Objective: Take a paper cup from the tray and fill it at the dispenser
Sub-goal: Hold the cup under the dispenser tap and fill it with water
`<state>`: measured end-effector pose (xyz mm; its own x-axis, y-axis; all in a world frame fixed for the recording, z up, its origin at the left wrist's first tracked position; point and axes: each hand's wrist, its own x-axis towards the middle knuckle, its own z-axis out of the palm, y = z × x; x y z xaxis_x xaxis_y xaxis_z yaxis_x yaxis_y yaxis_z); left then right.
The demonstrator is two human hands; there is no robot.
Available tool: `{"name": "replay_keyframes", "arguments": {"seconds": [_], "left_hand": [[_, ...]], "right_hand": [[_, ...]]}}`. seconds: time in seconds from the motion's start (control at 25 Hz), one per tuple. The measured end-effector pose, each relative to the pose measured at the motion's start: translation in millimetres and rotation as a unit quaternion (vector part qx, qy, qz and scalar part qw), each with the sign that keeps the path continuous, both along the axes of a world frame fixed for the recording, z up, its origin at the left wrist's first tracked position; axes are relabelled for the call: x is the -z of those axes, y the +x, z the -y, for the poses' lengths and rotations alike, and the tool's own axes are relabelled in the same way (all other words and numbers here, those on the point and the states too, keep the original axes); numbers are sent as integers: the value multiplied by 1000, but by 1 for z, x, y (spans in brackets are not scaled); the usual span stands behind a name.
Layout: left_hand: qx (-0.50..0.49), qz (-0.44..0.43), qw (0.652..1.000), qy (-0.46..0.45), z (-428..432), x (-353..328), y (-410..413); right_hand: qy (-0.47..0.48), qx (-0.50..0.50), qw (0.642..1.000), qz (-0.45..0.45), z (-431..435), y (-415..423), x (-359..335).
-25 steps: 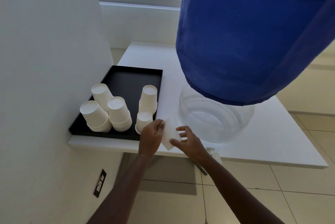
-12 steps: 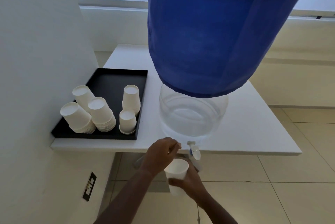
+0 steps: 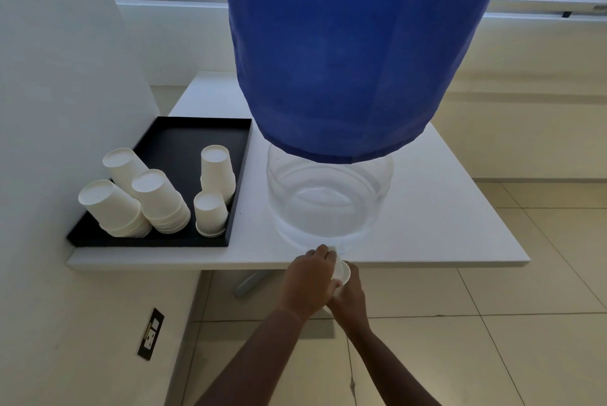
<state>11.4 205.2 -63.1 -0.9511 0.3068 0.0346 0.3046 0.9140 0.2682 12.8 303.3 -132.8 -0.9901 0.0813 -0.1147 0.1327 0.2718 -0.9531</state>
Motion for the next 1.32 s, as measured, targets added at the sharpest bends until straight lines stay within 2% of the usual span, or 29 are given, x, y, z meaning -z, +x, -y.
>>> {"name": "replay_keyframes", "arguments": {"seconds": [0.16, 0.24, 0.4, 0.6, 1.0, 1.32], "left_hand": [[68, -14, 990, -121, -3, -5, -5], [81, 7, 987, -140, -3, -11, -9], [35, 76, 995, -61, 0, -28, -22], [-22, 101, 994, 44, 1, -43, -33], [-18, 108, 992, -55, -13, -38, -36], [-19, 130, 990, -54, -14, -36, -39]], "right_hand": [[-25, -13, 1000, -14, 0, -2, 1], [-30, -22, 999, -18, -4, -3, 2], [-27, -26, 999, -29, -7, -4, 2], [-20, -33, 998, -42, -4, -4, 4], [-19, -31, 998, -59, 0, -4, 12], [-17, -6, 998, -56, -1, -3, 17]]}}
